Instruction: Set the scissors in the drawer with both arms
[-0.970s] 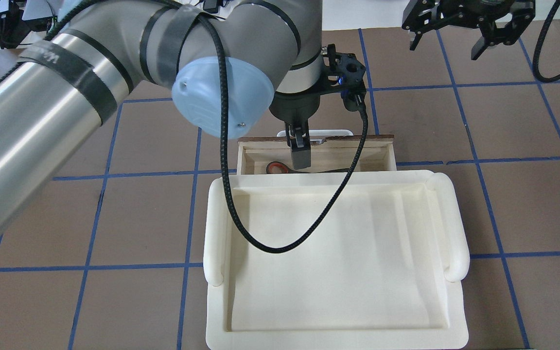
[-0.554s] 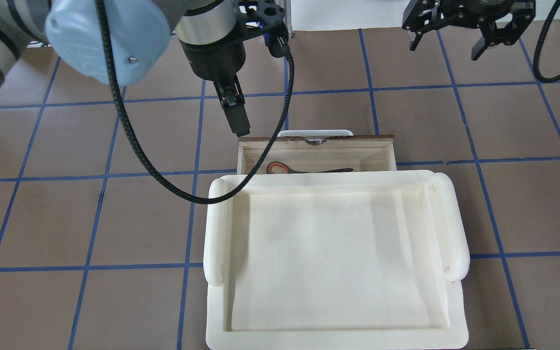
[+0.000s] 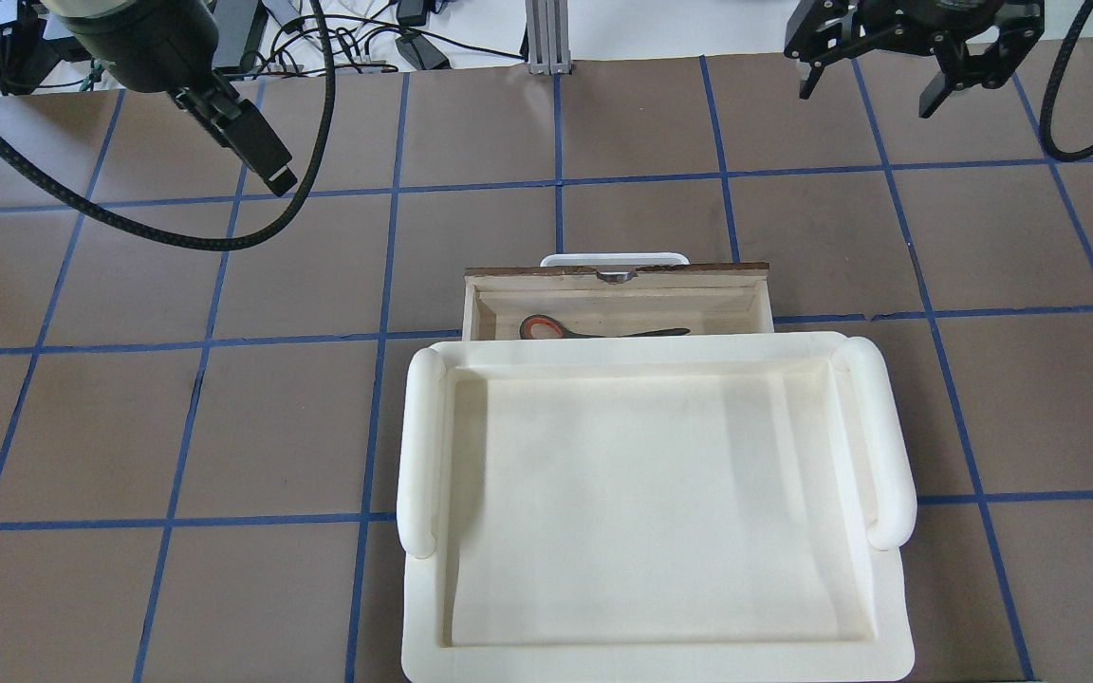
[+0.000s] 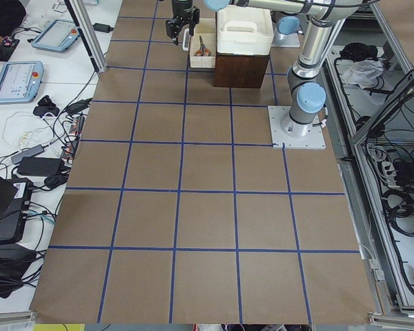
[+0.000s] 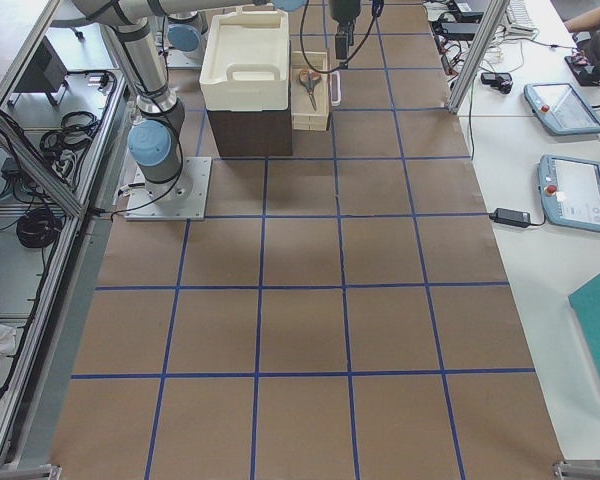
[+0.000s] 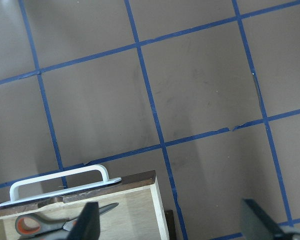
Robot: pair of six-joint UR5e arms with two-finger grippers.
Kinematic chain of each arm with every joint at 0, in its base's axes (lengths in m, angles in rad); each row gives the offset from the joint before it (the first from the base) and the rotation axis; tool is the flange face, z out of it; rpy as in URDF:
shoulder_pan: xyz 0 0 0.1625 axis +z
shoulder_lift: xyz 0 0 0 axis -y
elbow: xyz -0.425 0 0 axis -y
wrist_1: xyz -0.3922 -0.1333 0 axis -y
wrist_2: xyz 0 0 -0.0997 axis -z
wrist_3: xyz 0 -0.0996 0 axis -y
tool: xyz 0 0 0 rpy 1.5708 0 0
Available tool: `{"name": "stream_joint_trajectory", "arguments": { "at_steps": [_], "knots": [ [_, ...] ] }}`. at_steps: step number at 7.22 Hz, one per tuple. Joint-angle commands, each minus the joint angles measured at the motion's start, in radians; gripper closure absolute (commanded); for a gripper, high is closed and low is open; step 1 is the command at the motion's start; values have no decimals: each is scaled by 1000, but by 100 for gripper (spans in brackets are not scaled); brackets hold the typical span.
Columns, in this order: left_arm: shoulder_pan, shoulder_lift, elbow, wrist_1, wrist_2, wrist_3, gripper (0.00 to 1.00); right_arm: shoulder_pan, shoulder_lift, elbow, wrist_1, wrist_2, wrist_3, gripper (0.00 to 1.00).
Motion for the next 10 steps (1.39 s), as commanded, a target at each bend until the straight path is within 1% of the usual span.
{"name": "stream_joint_trajectory", "arguments": {
  "at_steps": [1,2,3,4,5,6,7,8,9,10],
  "knots": [
    [22,49,-44,115,5,-423,15,0,0,0,0,2,-1,0],
    [19,65,-53,113,13,-619,15,0,0,0,0,2,0,0],
    [20,77,-73,116,57,-671,11,0,0,0,-2,2,0,0],
    [22,103,-84,108,88,-700,11,0,0,0,0,2,-1,0],
    [19,117,-102,104,97,-732,9,0,0,0,0,4,-2,0],
    [19,128,-125,108,88,-737,7,0,0,0,0,4,0,0],
    [14,135,-132,104,83,-739,4,0,0,0,0,2,0,0],
    [10,142,-132,82,82,-739,3,0,0,0,0,4,0,0],
    [10,142,-133,79,79,-739,0,0,0,0,0,4,0,0],
    [10,140,-132,79,68,-739,0,0,0,0,1,2,0,0]
  ]
}}
